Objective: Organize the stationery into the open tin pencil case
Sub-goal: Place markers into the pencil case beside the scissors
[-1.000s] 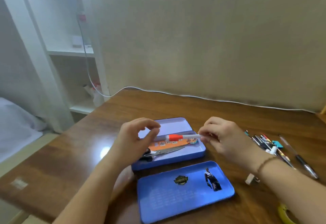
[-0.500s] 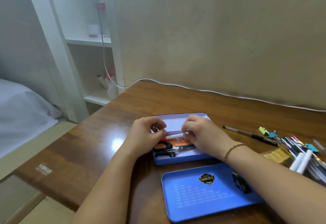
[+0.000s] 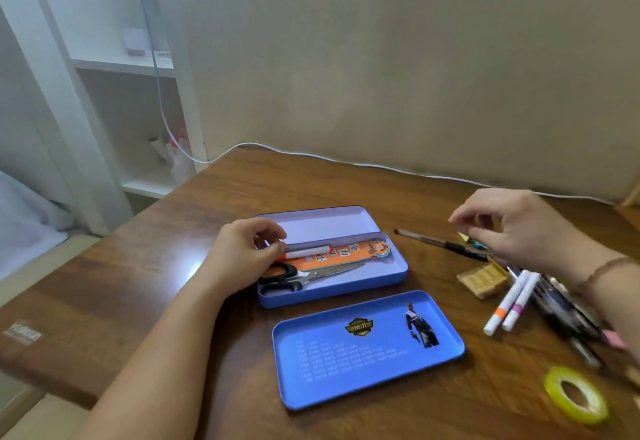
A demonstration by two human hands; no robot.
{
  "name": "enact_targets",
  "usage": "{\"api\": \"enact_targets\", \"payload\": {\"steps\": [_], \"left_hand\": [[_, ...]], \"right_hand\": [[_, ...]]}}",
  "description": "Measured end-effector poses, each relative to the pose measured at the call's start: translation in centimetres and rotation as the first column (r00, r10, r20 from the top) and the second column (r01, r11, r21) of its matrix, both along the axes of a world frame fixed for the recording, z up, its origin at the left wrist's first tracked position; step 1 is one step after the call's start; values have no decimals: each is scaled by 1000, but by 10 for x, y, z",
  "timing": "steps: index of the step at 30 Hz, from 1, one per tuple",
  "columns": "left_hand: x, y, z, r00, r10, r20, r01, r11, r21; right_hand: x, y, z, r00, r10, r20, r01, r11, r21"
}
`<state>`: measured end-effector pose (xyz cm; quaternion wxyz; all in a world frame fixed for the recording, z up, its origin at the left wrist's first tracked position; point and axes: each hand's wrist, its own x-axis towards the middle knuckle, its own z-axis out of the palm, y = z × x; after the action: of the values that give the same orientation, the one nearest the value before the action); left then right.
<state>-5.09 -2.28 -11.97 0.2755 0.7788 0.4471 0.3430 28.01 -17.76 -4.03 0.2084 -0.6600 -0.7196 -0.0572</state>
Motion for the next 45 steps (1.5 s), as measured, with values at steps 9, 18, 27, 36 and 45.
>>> {"api": "enact_targets", "payload": {"steps": [9, 18, 27, 36, 45], "left_hand": [[7, -3, -1, 999, 3, -45, -2, 1000, 12], [6, -1, -1, 999, -31, -41, 30, 999, -15], [6, 0, -3, 997, -62, -46, 62, 998, -2], [4, 1, -2, 997, -71, -41, 71, 997, -4], [5, 3, -3, 995, -93, -42, 94, 996, 11]], "right_hand": [[56, -71, -44, 945, 55, 323, 31, 967, -255], [55, -65, -55, 873, 144, 465, -130, 990, -63], [-6, -30, -31, 967, 254, 24, -255, 963, 86], [-112, 81, -61, 951, 305, 53, -305, 952, 1], [-126, 100, -67, 956, 272, 112, -269, 962, -42]]}}
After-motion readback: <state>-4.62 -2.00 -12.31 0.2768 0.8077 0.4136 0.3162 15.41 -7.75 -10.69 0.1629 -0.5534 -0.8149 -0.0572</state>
